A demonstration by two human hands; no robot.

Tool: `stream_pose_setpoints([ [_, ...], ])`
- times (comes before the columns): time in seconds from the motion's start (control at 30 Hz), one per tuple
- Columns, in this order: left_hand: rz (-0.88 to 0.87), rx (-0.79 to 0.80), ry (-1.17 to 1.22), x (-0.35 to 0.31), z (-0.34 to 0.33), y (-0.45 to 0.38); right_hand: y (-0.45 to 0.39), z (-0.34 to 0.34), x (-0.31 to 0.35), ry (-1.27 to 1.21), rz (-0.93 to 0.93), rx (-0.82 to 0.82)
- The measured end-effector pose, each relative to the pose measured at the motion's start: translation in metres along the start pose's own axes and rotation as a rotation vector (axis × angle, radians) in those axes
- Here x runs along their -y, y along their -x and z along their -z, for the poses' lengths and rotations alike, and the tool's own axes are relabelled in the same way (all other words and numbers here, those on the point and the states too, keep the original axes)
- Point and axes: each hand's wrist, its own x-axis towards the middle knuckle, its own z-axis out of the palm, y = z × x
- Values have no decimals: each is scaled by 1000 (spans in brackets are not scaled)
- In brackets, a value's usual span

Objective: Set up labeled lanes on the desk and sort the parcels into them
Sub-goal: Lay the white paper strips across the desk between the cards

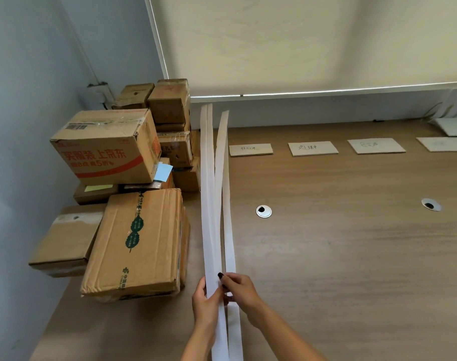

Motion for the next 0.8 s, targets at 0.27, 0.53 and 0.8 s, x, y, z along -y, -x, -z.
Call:
stream_pose_setpoints([
  [0.27,-85,59,-35,-10,-19,27,21,28,10,-24,73,-136],
  [0.53,-58,95,8,-16,-72,64,40,113,23,1,105,-270],
  [0.8,-93,-11,24,-16,-145,99,46,239,22,144,71,-305],
])
